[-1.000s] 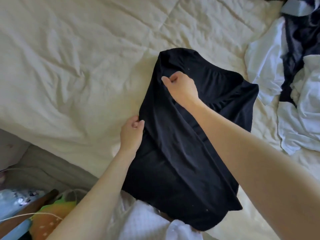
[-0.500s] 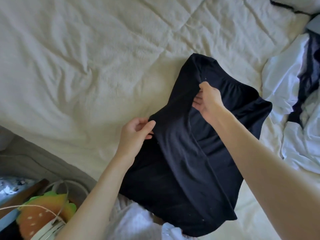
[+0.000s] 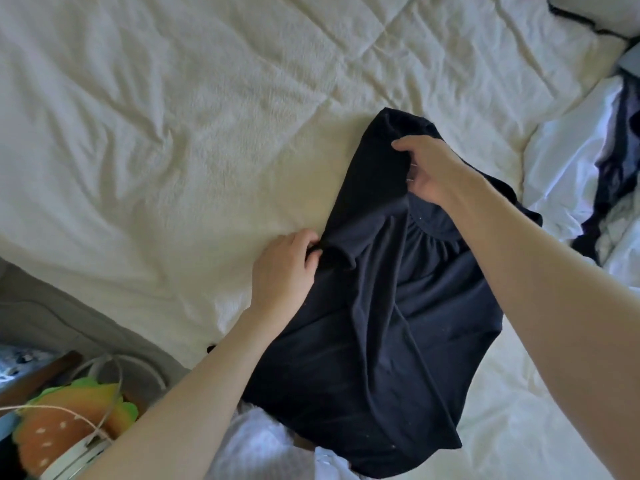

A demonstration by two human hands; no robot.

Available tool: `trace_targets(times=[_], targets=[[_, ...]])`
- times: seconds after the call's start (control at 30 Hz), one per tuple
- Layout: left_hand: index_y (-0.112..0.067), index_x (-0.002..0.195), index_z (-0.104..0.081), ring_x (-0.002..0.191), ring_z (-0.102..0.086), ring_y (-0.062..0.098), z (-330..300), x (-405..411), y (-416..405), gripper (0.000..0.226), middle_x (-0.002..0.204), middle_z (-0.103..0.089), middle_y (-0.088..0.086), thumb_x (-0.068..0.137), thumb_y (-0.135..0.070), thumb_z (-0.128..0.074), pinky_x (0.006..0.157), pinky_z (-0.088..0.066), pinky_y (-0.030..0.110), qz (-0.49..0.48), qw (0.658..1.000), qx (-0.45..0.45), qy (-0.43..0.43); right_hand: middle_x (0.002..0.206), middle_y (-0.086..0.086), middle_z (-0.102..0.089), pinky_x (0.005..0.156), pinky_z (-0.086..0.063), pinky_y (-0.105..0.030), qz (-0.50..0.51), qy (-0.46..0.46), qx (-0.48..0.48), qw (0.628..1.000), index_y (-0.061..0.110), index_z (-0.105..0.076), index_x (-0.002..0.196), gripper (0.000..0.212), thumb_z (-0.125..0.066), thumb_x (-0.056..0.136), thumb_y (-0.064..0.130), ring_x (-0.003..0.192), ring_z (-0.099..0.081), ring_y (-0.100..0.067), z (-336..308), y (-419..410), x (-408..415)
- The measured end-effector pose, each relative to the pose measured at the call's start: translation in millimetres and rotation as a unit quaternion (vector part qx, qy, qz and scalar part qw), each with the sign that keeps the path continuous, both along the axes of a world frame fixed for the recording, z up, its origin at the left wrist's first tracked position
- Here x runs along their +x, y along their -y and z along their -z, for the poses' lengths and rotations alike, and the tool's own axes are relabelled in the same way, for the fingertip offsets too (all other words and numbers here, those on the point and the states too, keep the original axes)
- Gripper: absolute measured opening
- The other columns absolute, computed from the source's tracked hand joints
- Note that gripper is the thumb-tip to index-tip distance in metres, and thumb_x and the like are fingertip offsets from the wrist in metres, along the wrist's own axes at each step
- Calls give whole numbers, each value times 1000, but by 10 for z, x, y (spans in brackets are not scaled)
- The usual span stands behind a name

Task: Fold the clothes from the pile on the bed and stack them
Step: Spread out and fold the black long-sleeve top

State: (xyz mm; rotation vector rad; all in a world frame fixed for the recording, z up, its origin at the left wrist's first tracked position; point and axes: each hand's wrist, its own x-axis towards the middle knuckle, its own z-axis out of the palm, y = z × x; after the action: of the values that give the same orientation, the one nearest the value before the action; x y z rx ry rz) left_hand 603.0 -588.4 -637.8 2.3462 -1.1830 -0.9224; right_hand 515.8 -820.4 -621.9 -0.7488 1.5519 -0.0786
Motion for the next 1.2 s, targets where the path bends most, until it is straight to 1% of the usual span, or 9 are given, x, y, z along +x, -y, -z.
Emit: trace_targets(times=[0.1, 0.23, 0.47, 0.57, 0.67, 0.77, 0.87, 1.03, 1.2], targets=[[-16, 105, -59, 76, -62, 23, 4, 142, -82, 14, 86, -67, 0, 92, -18, -52, 63, -47, 34, -65, 997, -29, -14, 105, -13, -65, 72, -56, -34, 55, 49, 6, 997, 4, -56, 104, 13, -47, 95, 4, 94, -65, -25, 68, 42, 126], [-14, 109, -58, 78, -62, 25, 22, 298, -196, 18, 89, -67, 1, 95, -14, -47, 67, -49, 39, -43, 999, -3, -20, 77, 3, -59, 53, -48, -21, -48, -34, -87, 994, 16, -59, 92, 8, -52, 96, 18, 66, -56, -11, 92, -115, 217], [-4, 117, -51, 89, -56, 22, -149, 156, -257, 26, 103, -52, 5, 91, -3, -52, 74, -49, 33, -82, 995, -50, -27, 98, 4, -67, 82, -50, -29, -139, -138, -231, 953, 25, -58, 96, 10, -49, 95, 29, 93, -62, -12, -5, -804, -547], [-6, 111, -53, 81, -52, 17, -246, -71, -389, 20, 94, -48, -2, 91, -3, -51, 68, -46, 24, -100, 992, -66, -25, 87, 10, -66, 80, -49, -27, -120, -158, -218, 955, 28, -58, 90, 11, -50, 95, 23, 88, -62, -12, -79, -1304, -1078], [-13, 103, -55, 71, -55, 8, -276, -389, -565, 12, 85, -57, -6, 93, -9, -51, 64, -42, 10, -137, 983, -17, -119, 84, 12, -64, 72, -42, -15, -132, -210, -198, 948, 25, -59, 92, 8, -53, 94, 21, 85, -61, -10, -72, -1804, -1607], [-18, 91, -60, 62, -64, 8, -239, -754, -769, 10, 79, -67, -2, 94, -15, -51, 63, -48, 17, -215, 938, 106, -249, 89, 5, -62, 71, -40, -18, -206, -264, -168, 927, 18, -60, 102, 13, -59, 91, 25, 82, -59, -12, -5, -2245, -2105], [-16, 94, -63, 74, -68, 13, -197, -1129, -998, 11, 85, -70, 0, 94, -19, -52, 66, -54, 23, -246, 877, 219, -350, 96, 3, -56, 75, -40, -27, -286, -283, -110, 909, 15, -55, 114, 31, -60, 90, 35, 92, -57, -18, 79, -2568, -2490], [-13, 88, -62, 82, -68, 16, -184, -1722, -1180, 9, 89, -68, 3, 91, -21, -59, 76, -52, 28, -268, 850, 235, -388, 87, 7, -53, 65, -37, -27, -345, -269, -53, 898, 21, -50, 106, 26, -54, 92, 42, 82, -50, -16, 114, -2773, -2849], [-12, 68, -54, 72, -63, 15, -209, -2227, -1240, 23, 78, -64, 1, 88, -16, -64, 61, -46, 25, -332, 856, 183, -351, 68, 8, -50, 51, -35, -23, -345, -179, -58, 920, 22, -46, 76, 21, -53, 94, 32, 63, -50, -10, 55, -2870, -3105]])
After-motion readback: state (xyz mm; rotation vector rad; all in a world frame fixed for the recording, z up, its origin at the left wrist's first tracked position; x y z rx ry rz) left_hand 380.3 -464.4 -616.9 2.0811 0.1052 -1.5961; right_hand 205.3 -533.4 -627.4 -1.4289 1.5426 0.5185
